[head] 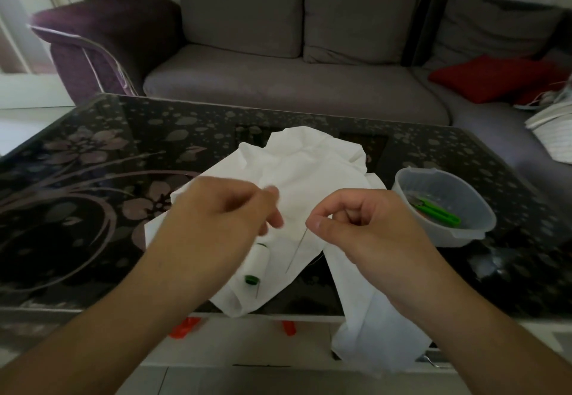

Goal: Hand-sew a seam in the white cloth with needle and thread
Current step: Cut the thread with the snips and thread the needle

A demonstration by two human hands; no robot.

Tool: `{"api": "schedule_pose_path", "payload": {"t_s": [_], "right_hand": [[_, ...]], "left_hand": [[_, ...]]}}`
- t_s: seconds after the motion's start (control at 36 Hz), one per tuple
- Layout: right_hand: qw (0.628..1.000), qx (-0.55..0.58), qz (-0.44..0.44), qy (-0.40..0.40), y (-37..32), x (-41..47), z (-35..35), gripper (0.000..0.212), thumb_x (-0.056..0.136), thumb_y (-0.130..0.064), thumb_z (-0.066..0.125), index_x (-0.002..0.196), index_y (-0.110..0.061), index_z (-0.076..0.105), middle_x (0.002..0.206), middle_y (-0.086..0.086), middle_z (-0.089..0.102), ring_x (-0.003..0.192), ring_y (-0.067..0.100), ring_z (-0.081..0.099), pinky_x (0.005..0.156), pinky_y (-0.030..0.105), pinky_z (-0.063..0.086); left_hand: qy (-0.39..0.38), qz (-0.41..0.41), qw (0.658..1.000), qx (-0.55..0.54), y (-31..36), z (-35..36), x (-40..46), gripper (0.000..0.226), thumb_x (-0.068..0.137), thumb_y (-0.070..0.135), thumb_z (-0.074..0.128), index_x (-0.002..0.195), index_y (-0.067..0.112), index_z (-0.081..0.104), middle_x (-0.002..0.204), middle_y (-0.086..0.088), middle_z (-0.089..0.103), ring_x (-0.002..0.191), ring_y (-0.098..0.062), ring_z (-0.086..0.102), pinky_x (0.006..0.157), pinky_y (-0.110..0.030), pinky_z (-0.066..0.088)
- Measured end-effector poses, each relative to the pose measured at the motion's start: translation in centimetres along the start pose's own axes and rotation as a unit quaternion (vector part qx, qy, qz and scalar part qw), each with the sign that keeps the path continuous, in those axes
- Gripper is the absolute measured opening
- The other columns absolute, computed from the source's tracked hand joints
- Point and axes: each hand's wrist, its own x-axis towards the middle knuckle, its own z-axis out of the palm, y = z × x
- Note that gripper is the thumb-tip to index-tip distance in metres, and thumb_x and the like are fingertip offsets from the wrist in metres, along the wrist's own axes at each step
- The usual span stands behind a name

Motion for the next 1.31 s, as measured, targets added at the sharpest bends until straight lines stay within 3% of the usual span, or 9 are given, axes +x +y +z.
{"api": "schedule_pose_path", "payload": {"t_s": [0.14, 0.25, 0.36, 0.5, 0.67, 0.86, 1.03, 1.14, 1.31], "right_hand": [[0.999, -0.046, -0.021, -0.008, 0.0, 0.1, -0.4, 0.015, 0.09, -0.017, 0.077, 0.076, -0.023, 0.077, 0.045, -0.009, 0.044, 0.043, 0.004, 0.04, 0.05, 0.01, 0.04], [0.998, -0.06, -0.028, -0.024, -0.1, 0.1, -0.3, 0.015, 0.089, -0.018, 0.077, 0.076, -0.024, 0.077, 0.047, -0.004, 0.041, 0.046, 0.01, 0.037, 0.048, 0.015, 0.038], [0.996, -0.062, -0.038, -0.045, 0.0, 0.0, 0.0, 0.015, 0.089, -0.022, 0.078, 0.074, -0.024, 0.076, 0.048, -0.002, 0.039, 0.046, 0.011, 0.034, 0.046, 0.018, 0.034], [0.995, -0.075, -0.039, -0.057, 0.3, 0.2, 0.1, 0.015, 0.09, -0.021, 0.076, 0.076, -0.023, 0.075, 0.048, -0.005, 0.044, 0.045, 0.006, 0.038, 0.047, 0.014, 0.035], [0.992, -0.098, -0.028, -0.07, 0.8, 0.5, 0.0, 0.014, 0.091, -0.021, 0.075, 0.078, -0.026, 0.075, 0.05, -0.006, 0.052, 0.047, 0.003, 0.046, 0.052, 0.011, 0.042], [0.989, -0.107, 0.001, -0.097, 1.1, 0.6, -1.1, 0.012, 0.09, -0.02, 0.075, 0.079, -0.025, 0.076, 0.056, -0.004, 0.057, 0.051, 0.003, 0.049, 0.054, 0.012, 0.042], [0.986, -0.137, 0.027, -0.093, 1.8, 0.9, -2.6, 0.012, 0.09, -0.019, 0.076, 0.078, -0.024, 0.076, 0.064, -0.002, 0.066, 0.056, 0.006, 0.056, 0.057, 0.012, 0.045], [0.974, -0.202, 0.049, -0.085, 2.3, 1.4, -3.7, 0.013, 0.09, -0.022, 0.073, 0.078, -0.026, 0.075, 0.07, -0.002, 0.071, 0.058, 0.005, 0.06, 0.064, 0.024, 0.052], [0.957, -0.259, 0.085, -0.1, 3.2, 2.4, -4.2, 0.014, 0.087, -0.019, 0.07, 0.075, -0.024, 0.074, 0.063, -0.007, 0.067, 0.057, 0.002, 0.058, 0.059, 0.024, 0.049]], "left_hand": [[-0.069, -0.061, 0.995, 0.029, -0.7, 1.8, 0.0, 0.033, 0.097, 0.05, 0.059, 0.076, 0.039, 0.082, 0.074, 0.024, 0.073, 0.076, 0.009, 0.065, 0.071, -0.02, 0.046], [-0.107, -0.105, 0.987, -0.057, -1.2, 2.4, 0.4, 0.029, 0.094, 0.052, 0.061, 0.081, 0.038, 0.083, 0.08, 0.021, 0.076, 0.073, 0.007, 0.067, 0.082, -0.029, 0.051], [-0.093, -0.11, 0.982, -0.122, -1.6, 2.8, 0.0, 0.019, 0.091, 0.046, 0.069, 0.088, 0.035, 0.084, 0.086, 0.014, 0.079, 0.085, -0.005, 0.075, 0.09, -0.038, 0.06], [-0.052, -0.116, 0.973, -0.193, -1.7, 3.1, -0.4, 0.014, 0.095, 0.023, 0.072, 0.092, 0.026, 0.085, 0.087, 0.007, 0.081, 0.084, -0.008, 0.076, 0.085, -0.032, 0.063], [-0.033, -0.116, 0.965, -0.234, -1.7, 3.1, -0.1, 0.016, 0.096, 0.02, 0.071, 0.089, 0.024, 0.086, 0.088, 0.004, 0.08, 0.087, -0.013, 0.077, 0.082, -0.032, 0.062], [0.011, -0.118, 0.963, -0.243, -2.2, 2.1, 0.8, 0.015, 0.096, 0.019, 0.071, 0.09, 0.02, 0.085, 0.091, 0.0, 0.08, 0.086, -0.015, 0.077, 0.068, -0.022, 0.061], [0.026, -0.121, 0.979, -0.16, -2.6, 1.4, 1.6, 0.018, 0.094, 0.019, 0.072, 0.081, 0.024, 0.083, 0.084, 0.005, 0.079, 0.08, -0.011, 0.076, 0.071, -0.031, 0.062], [-0.07, -0.136, 0.987, -0.056, -2.7, 1.2, 1.7, 0.014, 0.092, 0.024, 0.074, 0.08, 0.022, 0.082, 0.078, 0.006, 0.078, 0.072, -0.009, 0.075, 0.067, -0.028, 0.06], [-0.187, -0.133, 0.969, 0.087, -3.3, 2.6, 0.3, 0.015, 0.089, 0.029, 0.074, 0.076, 0.026, 0.08, 0.068, 0.006, 0.076, 0.056, -0.003, 0.068, 0.052, -0.02, 0.053]]}}
